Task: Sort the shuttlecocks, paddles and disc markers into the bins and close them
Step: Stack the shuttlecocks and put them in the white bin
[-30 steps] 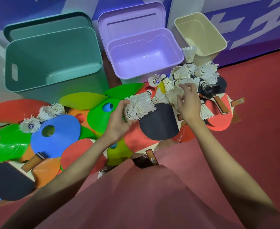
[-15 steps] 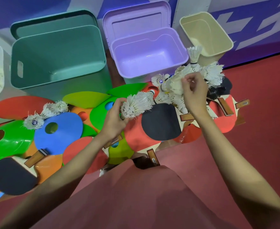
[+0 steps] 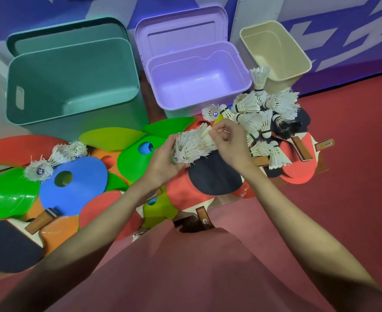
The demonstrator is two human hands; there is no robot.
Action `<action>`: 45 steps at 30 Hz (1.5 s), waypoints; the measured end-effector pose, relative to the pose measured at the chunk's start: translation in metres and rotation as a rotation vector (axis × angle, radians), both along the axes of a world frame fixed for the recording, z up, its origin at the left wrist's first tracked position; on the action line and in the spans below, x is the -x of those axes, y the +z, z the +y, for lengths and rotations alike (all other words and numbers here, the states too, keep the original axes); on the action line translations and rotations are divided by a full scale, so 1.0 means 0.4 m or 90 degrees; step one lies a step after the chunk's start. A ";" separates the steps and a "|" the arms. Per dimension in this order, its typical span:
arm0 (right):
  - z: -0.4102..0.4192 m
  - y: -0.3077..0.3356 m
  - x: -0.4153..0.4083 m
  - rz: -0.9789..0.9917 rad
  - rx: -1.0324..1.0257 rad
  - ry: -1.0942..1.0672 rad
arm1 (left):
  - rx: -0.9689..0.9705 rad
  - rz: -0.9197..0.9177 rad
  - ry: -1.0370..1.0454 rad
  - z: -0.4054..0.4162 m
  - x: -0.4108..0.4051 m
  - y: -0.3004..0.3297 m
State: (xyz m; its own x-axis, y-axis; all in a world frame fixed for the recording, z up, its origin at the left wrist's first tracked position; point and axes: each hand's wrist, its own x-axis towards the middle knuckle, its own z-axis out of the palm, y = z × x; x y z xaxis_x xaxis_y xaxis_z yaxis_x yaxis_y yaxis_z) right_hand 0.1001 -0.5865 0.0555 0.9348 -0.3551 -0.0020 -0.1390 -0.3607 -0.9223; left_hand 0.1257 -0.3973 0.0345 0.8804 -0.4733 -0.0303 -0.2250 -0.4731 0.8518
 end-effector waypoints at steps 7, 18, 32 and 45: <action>-0.053 0.030 -0.017 -0.016 0.002 -0.021 | 0.005 0.015 0.022 0.011 -0.001 -0.012; -0.187 -0.083 -0.052 0.202 0.355 -0.255 | 0.006 -0.005 0.050 0.016 -0.020 -0.007; -0.040 0.121 0.042 -0.179 0.086 -0.068 | -0.030 0.009 0.063 0.043 -0.037 -0.018; -0.023 0.107 -0.010 -0.040 0.051 0.184 | -0.041 -0.047 0.024 0.046 -0.036 -0.019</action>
